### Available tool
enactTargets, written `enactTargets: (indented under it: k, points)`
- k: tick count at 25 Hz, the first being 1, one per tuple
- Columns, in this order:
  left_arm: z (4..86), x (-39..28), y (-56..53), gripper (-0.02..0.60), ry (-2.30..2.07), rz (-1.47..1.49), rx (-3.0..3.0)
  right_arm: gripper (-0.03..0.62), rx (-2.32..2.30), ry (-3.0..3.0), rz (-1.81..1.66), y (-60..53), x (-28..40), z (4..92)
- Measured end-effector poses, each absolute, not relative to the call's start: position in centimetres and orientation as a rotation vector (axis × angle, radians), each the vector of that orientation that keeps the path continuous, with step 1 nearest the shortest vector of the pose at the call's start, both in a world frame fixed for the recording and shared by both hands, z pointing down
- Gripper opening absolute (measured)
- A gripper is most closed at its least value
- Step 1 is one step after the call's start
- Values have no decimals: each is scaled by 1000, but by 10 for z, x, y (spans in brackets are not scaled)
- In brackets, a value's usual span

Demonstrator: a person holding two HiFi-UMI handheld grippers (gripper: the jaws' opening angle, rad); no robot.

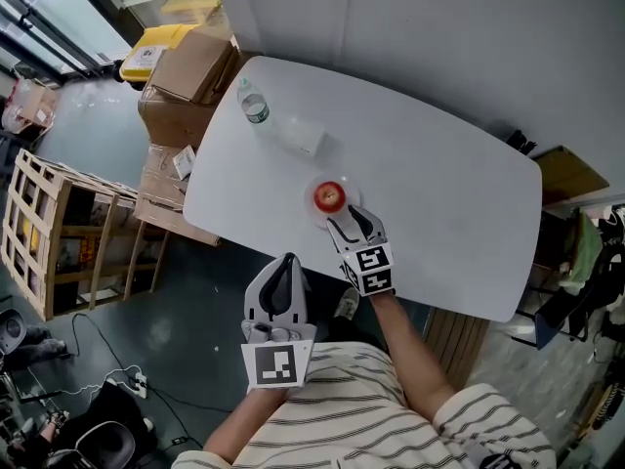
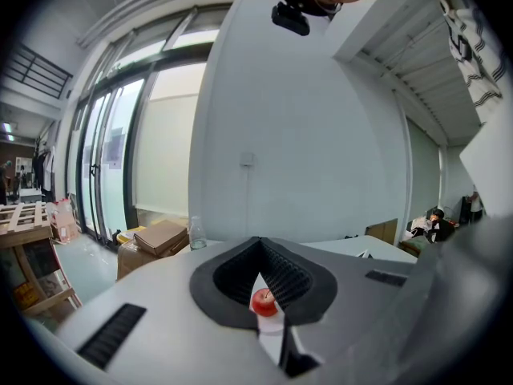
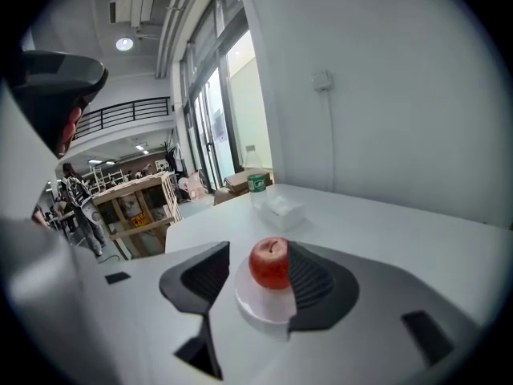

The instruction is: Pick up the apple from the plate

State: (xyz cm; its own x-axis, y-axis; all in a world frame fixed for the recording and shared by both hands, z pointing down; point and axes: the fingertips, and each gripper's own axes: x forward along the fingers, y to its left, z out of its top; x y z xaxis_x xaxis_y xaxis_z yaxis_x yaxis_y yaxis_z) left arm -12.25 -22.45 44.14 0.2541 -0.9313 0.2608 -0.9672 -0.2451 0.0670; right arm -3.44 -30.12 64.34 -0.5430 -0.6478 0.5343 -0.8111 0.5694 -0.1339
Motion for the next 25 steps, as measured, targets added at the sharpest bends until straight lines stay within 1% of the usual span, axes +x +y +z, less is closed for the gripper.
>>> enactTargets:
  k: [6,9,15,25]
  points:
    - [450,-122,-224,5,-1756,274,2310,293,1151,-2358,527,-310,-36,669]
    - [453,-121,-225,5,-1747,284,2312,316,1147,-2328,519,-314,-37,684]
    - [458,-123,-223,5,-1750,289,2299,330,1165,-2311,469,-320,-41,701]
    - [460,-120,-225,5,-1734,334,2336,330,1202,-2272,472,-331,-44,721]
